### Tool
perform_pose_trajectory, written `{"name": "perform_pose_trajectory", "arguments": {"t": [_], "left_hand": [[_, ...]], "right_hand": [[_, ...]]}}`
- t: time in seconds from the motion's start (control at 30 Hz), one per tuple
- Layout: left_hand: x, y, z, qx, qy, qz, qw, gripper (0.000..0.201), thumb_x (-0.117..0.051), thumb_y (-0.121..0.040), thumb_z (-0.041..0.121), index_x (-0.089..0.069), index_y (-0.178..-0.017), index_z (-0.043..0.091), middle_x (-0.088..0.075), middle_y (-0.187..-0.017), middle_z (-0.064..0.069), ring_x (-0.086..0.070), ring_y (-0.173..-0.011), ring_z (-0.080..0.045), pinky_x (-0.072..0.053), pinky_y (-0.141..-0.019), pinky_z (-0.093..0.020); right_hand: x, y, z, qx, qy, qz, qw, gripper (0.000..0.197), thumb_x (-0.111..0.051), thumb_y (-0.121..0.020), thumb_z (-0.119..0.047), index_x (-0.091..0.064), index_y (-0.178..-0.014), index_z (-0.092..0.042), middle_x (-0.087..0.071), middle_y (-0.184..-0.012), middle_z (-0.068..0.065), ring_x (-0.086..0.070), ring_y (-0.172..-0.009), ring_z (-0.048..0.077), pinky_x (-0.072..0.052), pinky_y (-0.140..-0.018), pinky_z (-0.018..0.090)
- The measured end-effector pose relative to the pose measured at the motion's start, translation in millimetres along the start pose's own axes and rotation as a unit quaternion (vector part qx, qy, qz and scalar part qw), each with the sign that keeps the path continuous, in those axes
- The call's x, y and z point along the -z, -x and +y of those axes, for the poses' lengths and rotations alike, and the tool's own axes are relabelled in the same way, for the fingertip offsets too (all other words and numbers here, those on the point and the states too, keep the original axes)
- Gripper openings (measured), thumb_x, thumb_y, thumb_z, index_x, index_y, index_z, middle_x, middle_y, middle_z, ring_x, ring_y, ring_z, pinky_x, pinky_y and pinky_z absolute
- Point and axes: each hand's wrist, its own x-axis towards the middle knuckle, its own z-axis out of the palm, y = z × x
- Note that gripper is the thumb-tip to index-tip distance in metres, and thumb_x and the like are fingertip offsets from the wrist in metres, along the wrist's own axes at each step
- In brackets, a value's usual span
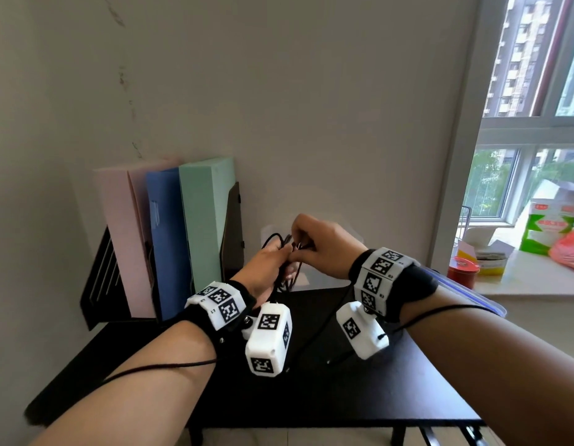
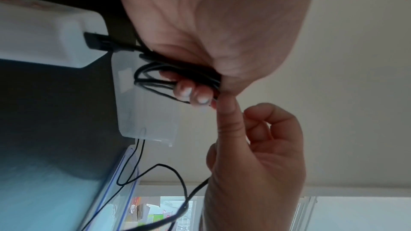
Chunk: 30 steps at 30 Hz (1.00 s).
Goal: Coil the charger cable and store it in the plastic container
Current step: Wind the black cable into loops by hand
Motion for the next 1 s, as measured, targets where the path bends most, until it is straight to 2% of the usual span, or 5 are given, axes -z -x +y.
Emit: {"name": "perform_pose_trajectory", "arguments": {"t": [0.2,0.43,0.63,0.8,1.0], "left_hand": [[11.3,4.3,0.7,-0.001,-0.182,-0.059,0.982,0.013,-0.057,-0.091,0.027,-0.056,-0.094,0.014,-0.046,-0.066,0.001,-0.039,-0.057,-0.009,-0.033,-0.056,-0.021],[40.4,-0.3,6.3,-0.049,-0.030,0.093,0.994,0.016,-0.047,-0.095,0.014,-0.051,-0.080,0.011,-0.047,-0.035,0.009,-0.034,-0.031,0.001,-0.029,-0.038,-0.008],[66.5,-5.2,20.0,-0.082,0.071,0.172,0.979,0.026,-0.043,-0.098,0.024,-0.048,-0.074,0.013,-0.037,-0.033,0.009,-0.029,-0.030,0.001,-0.026,-0.036,-0.010],[71.3,-4.3,15.3,-0.057,0.097,0.116,0.987,0.030,-0.039,-0.099,0.026,-0.048,-0.075,0.013,-0.034,-0.035,0.010,-0.028,-0.031,-0.002,-0.026,-0.039,-0.013],[53.8,3.3,10.2,0.020,0.225,0.035,0.973,0.038,-0.040,-0.097,0.033,-0.049,-0.066,0.015,-0.029,-0.036,0.008,-0.028,-0.030,-0.006,-0.042,-0.045,-0.021]], "right_hand": [[1.8,7.9,18.9,-0.066,-0.030,-0.041,0.996,0.029,-0.076,-0.075,-0.032,-0.055,-0.089,-0.018,-0.051,-0.072,-0.009,-0.046,-0.062,0.005,-0.042,-0.061,0.019],[-5.8,28.2,74.9,-0.189,0.166,-0.172,0.952,0.018,-0.071,-0.074,-0.030,-0.056,-0.085,-0.030,-0.055,-0.085,-0.007,-0.058,-0.084,0.018,-0.043,-0.073,0.026],[11.2,38.2,97.0,-0.265,0.386,-0.047,0.883,0.030,-0.049,-0.090,-0.049,-0.065,-0.103,-0.026,-0.067,-0.104,-0.003,-0.058,-0.106,0.022,-0.044,-0.085,0.034],[47.6,24.6,98.8,-0.414,0.195,0.077,0.886,0.051,-0.044,-0.090,-0.057,-0.061,-0.093,-0.009,-0.063,-0.086,0.011,-0.059,-0.080,0.030,-0.042,-0.066,0.030],[17.1,17.7,85.5,-0.379,0.014,-0.006,0.925,0.045,-0.056,-0.089,-0.046,-0.054,-0.064,-0.009,-0.054,-0.059,0.006,-0.054,-0.059,0.026,-0.043,-0.056,0.027]]}}
